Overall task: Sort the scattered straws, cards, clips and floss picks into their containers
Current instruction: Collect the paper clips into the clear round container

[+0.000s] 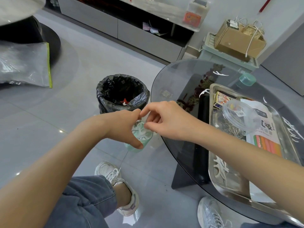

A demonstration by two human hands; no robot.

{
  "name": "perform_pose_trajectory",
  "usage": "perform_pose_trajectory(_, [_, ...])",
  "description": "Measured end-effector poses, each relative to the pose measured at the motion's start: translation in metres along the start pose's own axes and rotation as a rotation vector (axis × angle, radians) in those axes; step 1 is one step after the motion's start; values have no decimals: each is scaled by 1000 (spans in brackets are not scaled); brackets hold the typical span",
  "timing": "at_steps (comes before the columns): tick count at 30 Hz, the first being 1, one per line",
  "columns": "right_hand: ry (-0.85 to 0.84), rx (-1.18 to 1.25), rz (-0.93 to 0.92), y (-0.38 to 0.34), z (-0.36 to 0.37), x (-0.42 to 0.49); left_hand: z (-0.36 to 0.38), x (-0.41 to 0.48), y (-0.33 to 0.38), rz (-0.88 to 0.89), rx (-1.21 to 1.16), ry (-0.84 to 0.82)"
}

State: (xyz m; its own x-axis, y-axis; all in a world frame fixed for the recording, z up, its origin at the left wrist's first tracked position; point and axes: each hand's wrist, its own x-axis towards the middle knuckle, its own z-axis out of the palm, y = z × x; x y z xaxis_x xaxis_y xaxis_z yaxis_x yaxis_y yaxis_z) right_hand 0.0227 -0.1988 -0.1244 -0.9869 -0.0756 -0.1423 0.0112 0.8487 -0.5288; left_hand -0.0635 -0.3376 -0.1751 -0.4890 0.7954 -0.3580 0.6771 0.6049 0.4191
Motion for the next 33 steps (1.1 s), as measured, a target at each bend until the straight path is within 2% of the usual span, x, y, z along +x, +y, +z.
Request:
perform_pose_trajectory(4, [72, 116, 1, -1, 0, 0, -3, -2, 1, 14, -36, 42])
perform_pose_trajectory(6, [70, 109, -9, -1, 4, -1, -5, -3, 2, 14, -60, 64])
perform_pose_trajectory(11, [209, 113, -31, 4, -2, -5, -10, -7, 0, -2, -100, 133])
perform_pose_trajectory(16, [157, 100, -63, 3, -8, -13, -19, -6, 2, 37, -156, 240])
perform_pose_trajectory(19, [314, 160, -77, 8, -27, -15, -29, -2, 4, 40, -226, 294])
perform_pose_trajectory(22, [441, 47, 12, 28, -57, -11, -39, 8, 9, 42, -247, 392])
perform_pose_trajectory(27, [136, -468, 358, 87, -90, 21, -47, 41, 25, -35, -199, 505])
perform_pose_trajectory(30, [-55, -671, 460, 106, -83, 37, -50, 57, 35, -78, -206, 568])
perform_pose_trajectory(33, [-138, -803, 518, 107, -69, 47, -53, 72, 41, -93, -210, 635])
